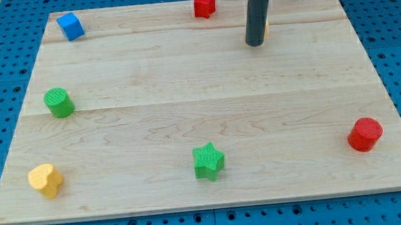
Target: Move the yellow hexagon closer to the blue triangle
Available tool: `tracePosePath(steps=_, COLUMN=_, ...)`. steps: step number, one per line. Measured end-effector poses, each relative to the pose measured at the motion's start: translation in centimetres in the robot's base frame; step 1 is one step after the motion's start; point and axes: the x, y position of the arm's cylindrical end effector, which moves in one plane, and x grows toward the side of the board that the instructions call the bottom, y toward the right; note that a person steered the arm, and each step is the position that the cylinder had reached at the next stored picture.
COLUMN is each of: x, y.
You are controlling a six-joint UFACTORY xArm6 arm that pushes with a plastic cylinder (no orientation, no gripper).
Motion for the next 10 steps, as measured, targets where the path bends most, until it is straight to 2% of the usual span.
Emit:
tracePosePath(steps=3, x=-2.4, y=-3.4)
tracePosePath(steps=5, x=-2.4, y=3.1)
tracePosePath(steps=6, x=-3.6, y=5.0)
tracePosePath(steps=8, x=-5.0, y=-4.1)
tracePosePath(steps=10, x=-6.6, y=0.9)
